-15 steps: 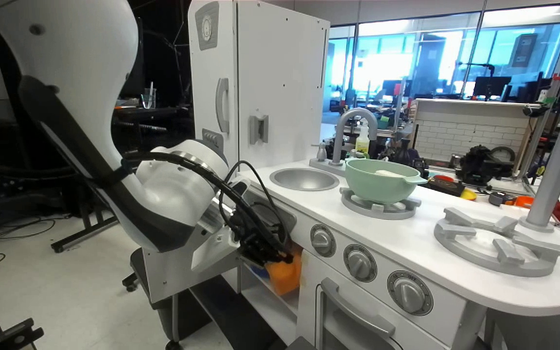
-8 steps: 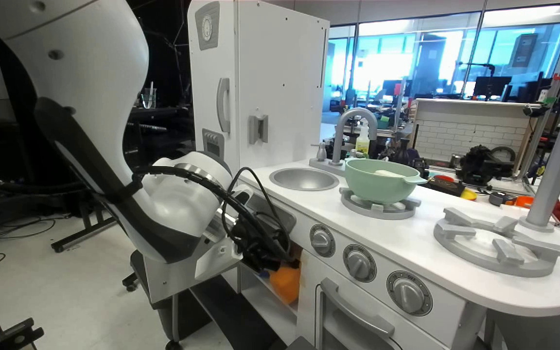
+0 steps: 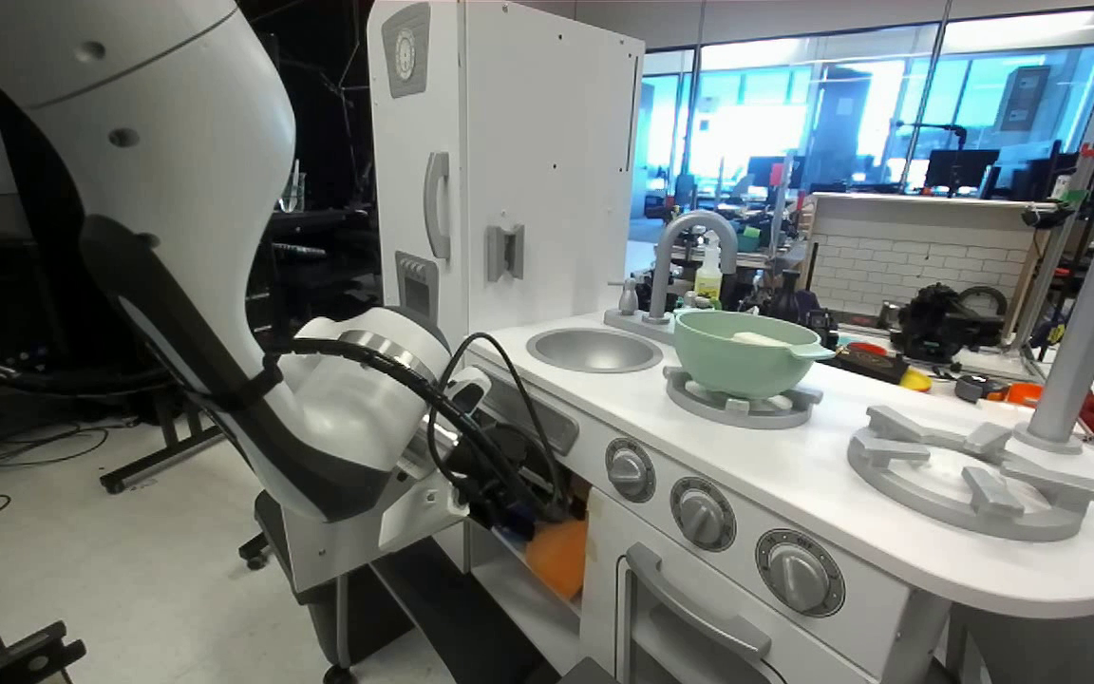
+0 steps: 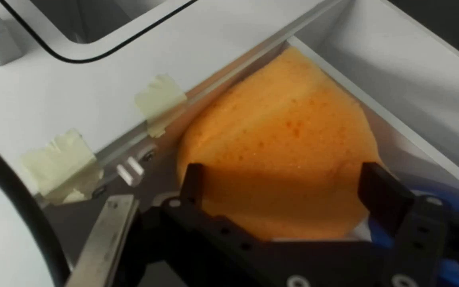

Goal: Pick the blue bottle and the orange object and put them in the bottom drawer, the close the drawer door

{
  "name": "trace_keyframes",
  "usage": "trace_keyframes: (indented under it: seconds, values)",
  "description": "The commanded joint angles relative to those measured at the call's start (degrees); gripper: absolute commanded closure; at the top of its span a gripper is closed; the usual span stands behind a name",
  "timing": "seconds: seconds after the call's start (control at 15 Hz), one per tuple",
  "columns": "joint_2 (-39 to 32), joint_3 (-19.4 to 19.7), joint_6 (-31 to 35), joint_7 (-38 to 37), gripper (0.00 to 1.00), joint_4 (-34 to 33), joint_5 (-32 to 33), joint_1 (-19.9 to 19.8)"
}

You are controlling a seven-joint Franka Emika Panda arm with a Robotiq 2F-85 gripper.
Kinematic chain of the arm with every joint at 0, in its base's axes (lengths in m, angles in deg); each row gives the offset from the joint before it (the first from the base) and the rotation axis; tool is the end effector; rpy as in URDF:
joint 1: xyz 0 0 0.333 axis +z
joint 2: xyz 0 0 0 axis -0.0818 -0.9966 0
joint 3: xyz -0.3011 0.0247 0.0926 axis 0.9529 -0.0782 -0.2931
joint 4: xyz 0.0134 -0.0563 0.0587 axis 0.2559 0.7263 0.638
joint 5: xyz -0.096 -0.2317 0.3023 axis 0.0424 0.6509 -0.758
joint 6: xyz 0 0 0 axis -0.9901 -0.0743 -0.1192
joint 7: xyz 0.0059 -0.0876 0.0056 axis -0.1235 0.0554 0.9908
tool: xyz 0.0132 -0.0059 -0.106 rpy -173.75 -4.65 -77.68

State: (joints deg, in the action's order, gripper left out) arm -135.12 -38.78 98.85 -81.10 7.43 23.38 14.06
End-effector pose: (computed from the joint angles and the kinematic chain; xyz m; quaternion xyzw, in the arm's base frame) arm 0.6642 0.0825 0.0126 0.8961 0.1228 0.2425 0.3509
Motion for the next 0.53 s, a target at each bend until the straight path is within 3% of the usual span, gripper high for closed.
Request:
trace_keyframes:
  seconds: [0.0,0.47]
  values:
    - [0.61,-1.35,1.31,0.09,0.0,-2.28,1.61,-1.29]
    - [3.83,-4.27,4.93,1.65,0.0,0.45,-0.54,-1.91]
